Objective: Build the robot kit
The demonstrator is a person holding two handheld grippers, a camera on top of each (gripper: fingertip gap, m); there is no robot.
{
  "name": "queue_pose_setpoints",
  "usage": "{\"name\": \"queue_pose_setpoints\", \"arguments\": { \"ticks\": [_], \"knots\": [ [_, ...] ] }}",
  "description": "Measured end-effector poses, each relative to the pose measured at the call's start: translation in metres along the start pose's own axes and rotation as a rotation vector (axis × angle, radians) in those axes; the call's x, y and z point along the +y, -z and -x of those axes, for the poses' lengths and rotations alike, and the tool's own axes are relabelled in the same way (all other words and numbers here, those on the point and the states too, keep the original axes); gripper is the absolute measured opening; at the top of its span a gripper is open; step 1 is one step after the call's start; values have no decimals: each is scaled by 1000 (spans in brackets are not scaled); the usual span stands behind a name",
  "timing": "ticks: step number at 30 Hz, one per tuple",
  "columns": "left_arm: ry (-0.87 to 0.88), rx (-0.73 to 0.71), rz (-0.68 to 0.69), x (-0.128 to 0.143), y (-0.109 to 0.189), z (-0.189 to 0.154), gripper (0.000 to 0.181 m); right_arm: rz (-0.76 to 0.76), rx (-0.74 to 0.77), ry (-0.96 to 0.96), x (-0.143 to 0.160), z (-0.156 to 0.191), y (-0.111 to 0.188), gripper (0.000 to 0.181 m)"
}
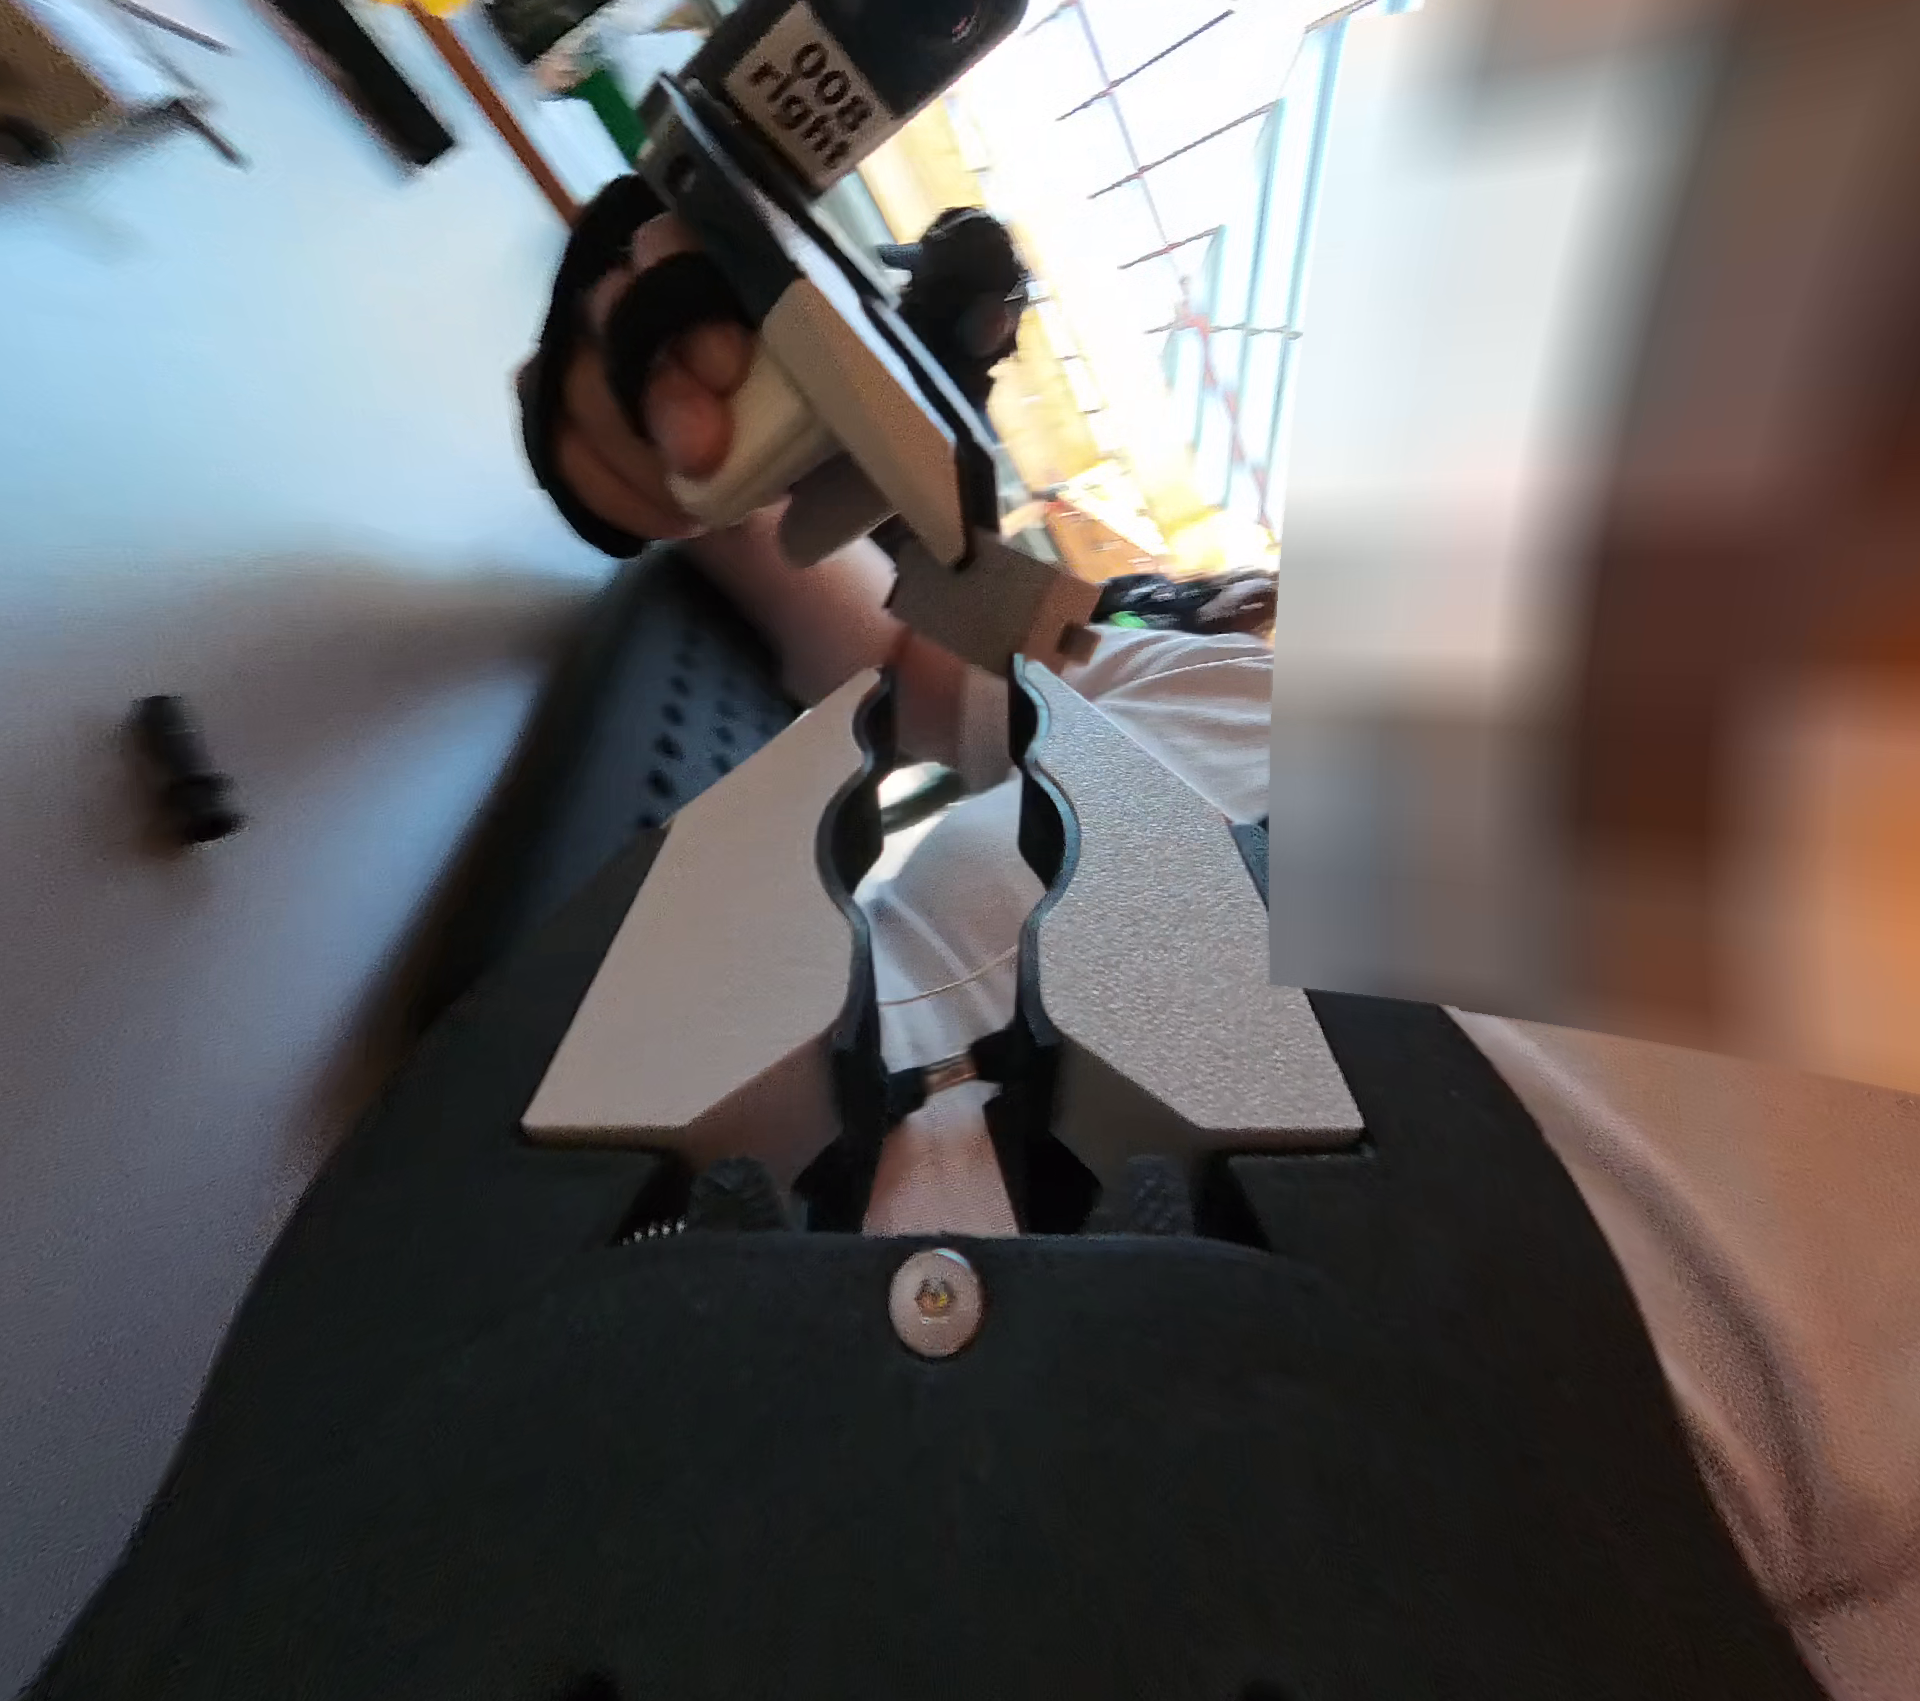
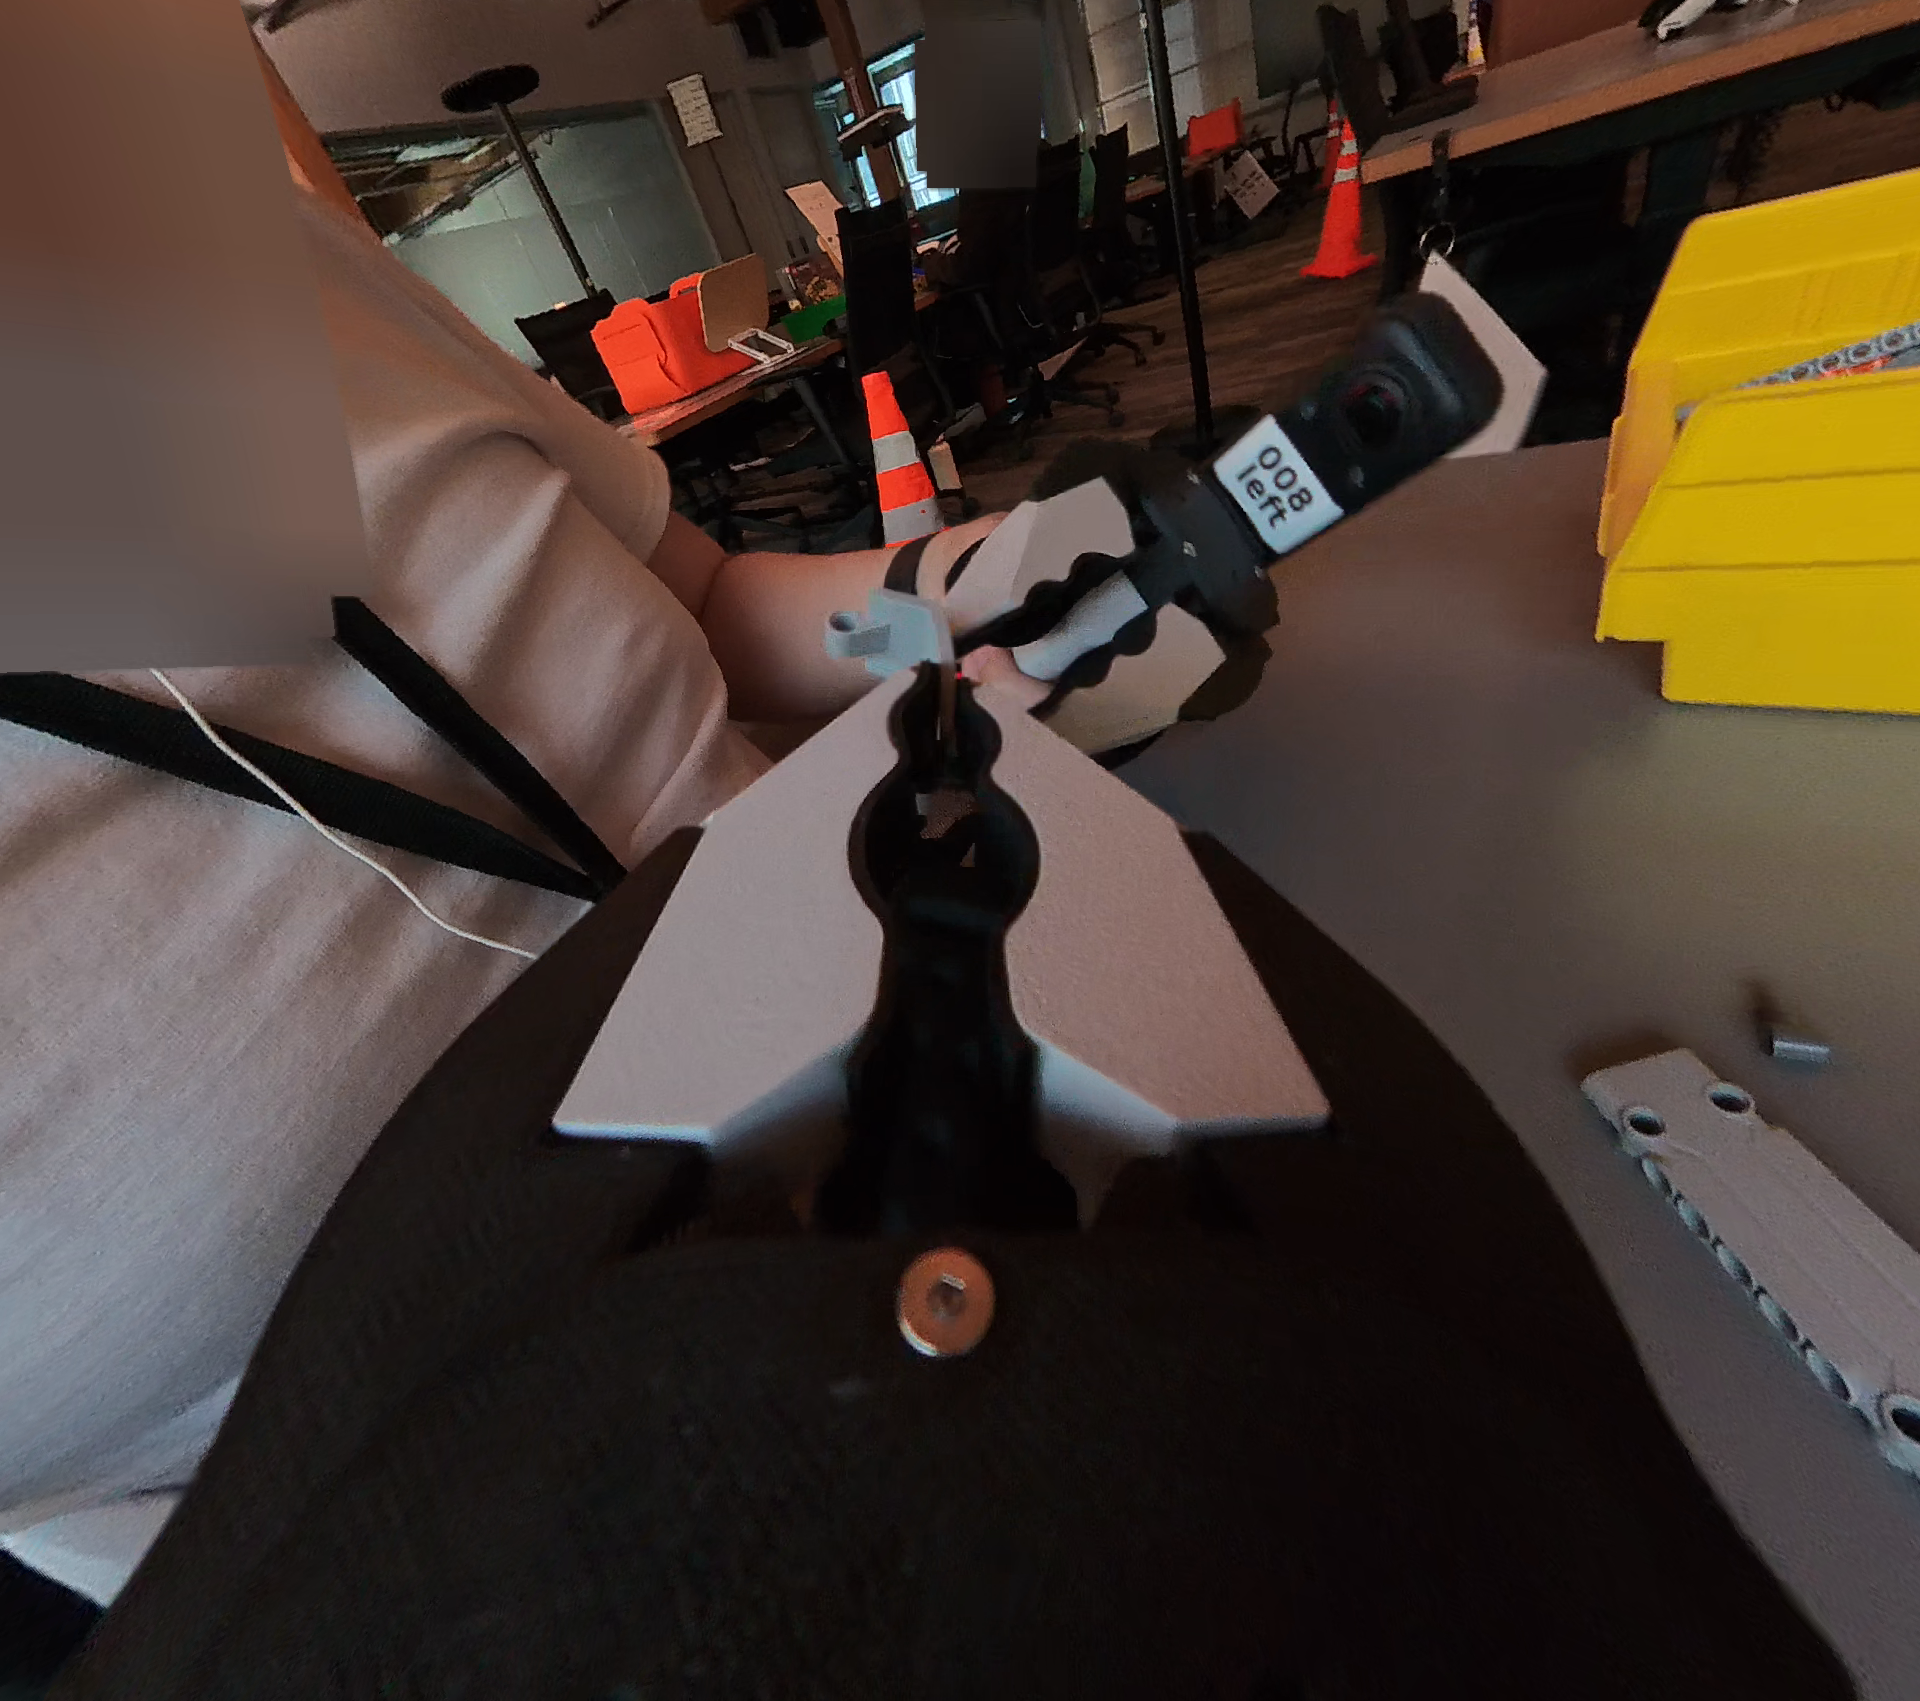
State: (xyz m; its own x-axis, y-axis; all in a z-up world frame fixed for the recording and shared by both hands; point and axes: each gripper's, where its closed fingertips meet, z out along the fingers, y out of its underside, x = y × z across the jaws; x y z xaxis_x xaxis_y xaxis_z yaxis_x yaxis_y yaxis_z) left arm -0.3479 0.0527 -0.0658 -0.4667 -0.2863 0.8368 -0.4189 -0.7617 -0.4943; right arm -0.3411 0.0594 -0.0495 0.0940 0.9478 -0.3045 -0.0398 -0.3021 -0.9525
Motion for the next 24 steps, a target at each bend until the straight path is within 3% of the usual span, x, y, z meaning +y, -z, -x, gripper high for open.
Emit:
{"name": "queue_pose_setpoints", "arguments": {
  "ticks": [2, 4, 5, 8, 10, 18, 24],
  "knots": [
    [-67, -89, 1, -1, 5, 7, 22, -14, 20, -53, -1, -8, 4, 0],
    [-101, -82, -6, -3, 7, 3, 2, -21, 37, -69, 0, -15, 6, 0],
    [-98, -84, -9, -3, 8, 3, 0, -17, 50, -64, 1, -17, 7, 0],
    [-90, -178, -6, -3, 10, 22, 15, -10, 77, -47, 2, -21, 6, 0],
    [-92, -145, -17, -3, 7, 17, 21, -2, 114, -27, 3, -25, 6, 0],
    [-54, -101, -60, -11, 3, 12, 24, 20, 261, 236, -2, -30, 9, 0],
    [-33, -132, -72, -17, 3, 13, 28, 146, 344, 506, 9, -29, 3, 0]
  ]
}}
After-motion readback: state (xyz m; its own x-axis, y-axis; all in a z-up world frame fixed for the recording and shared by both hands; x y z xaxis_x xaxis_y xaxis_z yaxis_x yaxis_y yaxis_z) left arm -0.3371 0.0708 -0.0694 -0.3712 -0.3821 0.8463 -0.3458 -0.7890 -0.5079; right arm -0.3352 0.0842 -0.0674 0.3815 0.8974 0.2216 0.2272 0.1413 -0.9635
